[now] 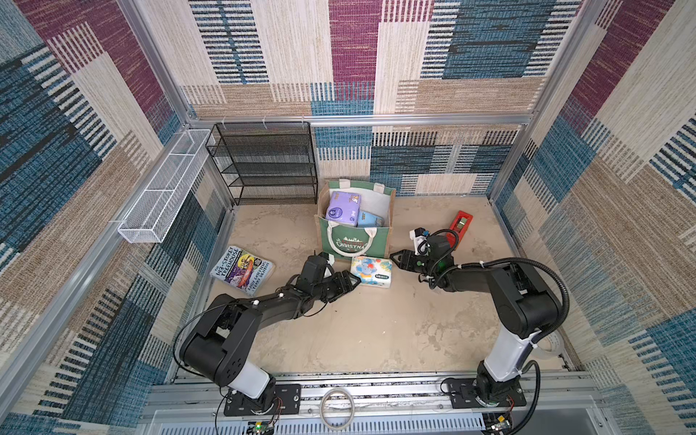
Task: Put tissues into the canvas bag
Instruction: Adjust the pack of facial tissues at the center of the board.
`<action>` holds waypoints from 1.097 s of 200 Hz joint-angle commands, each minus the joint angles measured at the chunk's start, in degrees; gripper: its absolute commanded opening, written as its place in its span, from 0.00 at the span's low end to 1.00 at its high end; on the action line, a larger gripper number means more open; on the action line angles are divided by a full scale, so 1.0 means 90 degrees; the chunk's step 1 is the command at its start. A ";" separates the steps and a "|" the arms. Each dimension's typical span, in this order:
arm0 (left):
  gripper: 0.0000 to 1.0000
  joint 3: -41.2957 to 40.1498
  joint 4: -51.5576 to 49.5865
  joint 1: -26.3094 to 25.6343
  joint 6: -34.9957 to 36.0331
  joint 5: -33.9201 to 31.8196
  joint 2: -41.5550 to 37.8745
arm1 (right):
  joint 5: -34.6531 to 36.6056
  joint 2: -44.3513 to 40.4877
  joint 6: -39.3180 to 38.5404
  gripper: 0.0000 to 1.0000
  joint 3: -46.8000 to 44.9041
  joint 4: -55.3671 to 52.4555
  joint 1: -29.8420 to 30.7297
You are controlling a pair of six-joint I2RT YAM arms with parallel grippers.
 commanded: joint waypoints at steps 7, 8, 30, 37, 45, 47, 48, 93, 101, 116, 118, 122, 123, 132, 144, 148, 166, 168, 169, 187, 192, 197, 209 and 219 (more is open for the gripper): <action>0.76 0.0046 0.0190 -0.0018 -0.0077 -0.0012 0.0013 | -0.0112 0.0082 -0.0029 0.51 0.0103 -0.0091 0.0052; 0.76 0.0045 0.0189 -0.0018 -0.0077 -0.0013 0.0014 | -0.0112 0.0083 -0.0031 0.51 0.0105 -0.0098 0.0051; 0.76 0.0045 0.0198 -0.0013 -0.0073 -0.0015 0.0031 | -0.0200 0.0128 -0.0077 0.50 0.0115 -0.0196 0.0075; 0.76 0.0045 0.0198 -0.0018 -0.0071 -0.0004 0.0033 | -0.0224 0.0124 -0.0090 0.49 0.0107 -0.0240 0.0090; 0.76 0.0045 0.0207 -0.0018 -0.0084 -0.0010 0.0032 | -0.0248 0.0114 -0.0100 0.48 0.0088 -0.0278 0.0107; 0.76 0.0045 0.0207 -0.0018 -0.0082 -0.0013 0.0029 | -0.0246 0.0114 -0.0106 0.47 0.0075 -0.0294 0.0113; 0.76 0.0045 0.0207 -0.0018 -0.0080 -0.0013 0.0026 | -0.0248 0.0109 -0.0109 0.47 0.0066 -0.0301 0.0116; 0.76 0.0017 0.0211 -0.0018 -0.0075 -0.0040 -0.0011 | -0.0376 -0.0253 0.0005 0.45 -0.0359 -0.0328 0.0312; 0.76 0.0008 0.0228 -0.0018 -0.0075 -0.0039 -0.0020 | -0.0404 -0.0336 0.0026 0.45 -0.0440 -0.0343 0.0373; 0.76 -0.0020 0.0240 -0.0018 -0.0082 -0.0048 -0.0035 | -0.0394 -0.0484 0.0106 0.45 -0.0609 -0.0368 0.0514; 0.76 -0.0023 0.0243 -0.0018 -0.0084 -0.0052 -0.0044 | -0.0388 -0.0509 0.0124 0.45 -0.0636 -0.0368 0.0545; 0.76 -0.0032 0.0249 -0.0018 -0.0080 -0.0056 -0.0053 | -0.0394 -0.0544 0.0151 0.45 -0.0691 -0.0353 0.0582; 0.76 -0.0033 0.0253 -0.0018 -0.0084 -0.0060 -0.0058 | -0.0395 -0.0557 0.0161 0.45 -0.0703 -0.0351 0.0599; 0.76 -0.0053 0.0271 -0.0017 -0.0087 -0.0065 -0.0073 | -0.0396 -0.0625 0.0235 0.45 -0.0796 -0.0329 0.0700; 0.76 -0.0070 0.0267 -0.0018 -0.0082 -0.0072 -0.0097 | -0.0388 -0.0715 0.0320 0.45 -0.0907 -0.0344 0.0841; 0.76 -0.0072 0.0265 -0.0018 -0.0082 -0.0062 -0.0099 | -0.0377 -0.0741 0.0353 0.45 -0.0931 -0.0361 0.0889; 0.76 -0.0148 0.0238 -0.0008 -0.0084 -0.0089 -0.0178 | -0.0354 -0.0964 0.0485 0.45 -0.1092 -0.0411 0.1049; 0.76 -0.0162 0.0232 -0.0008 -0.0087 -0.0103 -0.0197 | -0.0356 -0.0993 0.0509 0.45 -0.1109 -0.0415 0.1066; 0.76 -0.0176 0.0225 -0.0008 -0.0087 -0.0102 -0.0204 | -0.0356 -0.1006 0.0516 0.45 -0.1117 -0.0416 0.1076; 0.77 -0.0327 0.0214 0.0003 -0.0103 -0.0222 -0.0381 | -0.0401 -0.1297 0.0616 0.45 -0.1303 -0.0481 0.1258; 0.77 -0.0359 0.0208 0.0011 -0.0102 -0.0257 -0.0431 | -0.0404 -0.1362 0.0616 0.45 -0.1325 -0.0536 0.1317; 0.77 -0.0396 0.0198 0.0012 -0.0096 -0.0292 -0.0474 | -0.0427 -0.1406 0.0599 0.45 -0.1338 -0.0589 0.1363; 0.78 -0.0457 0.0137 0.0038 -0.0051 -0.0359 -0.0567 | -0.0508 -0.1485 0.0526 0.45 -0.1349 -0.0704 0.1407; 0.78 -0.0482 0.0058 0.0060 -0.0025 -0.0407 -0.0633 | -0.0434 -0.1533 0.0482 0.46 -0.1340 -0.0816 0.1407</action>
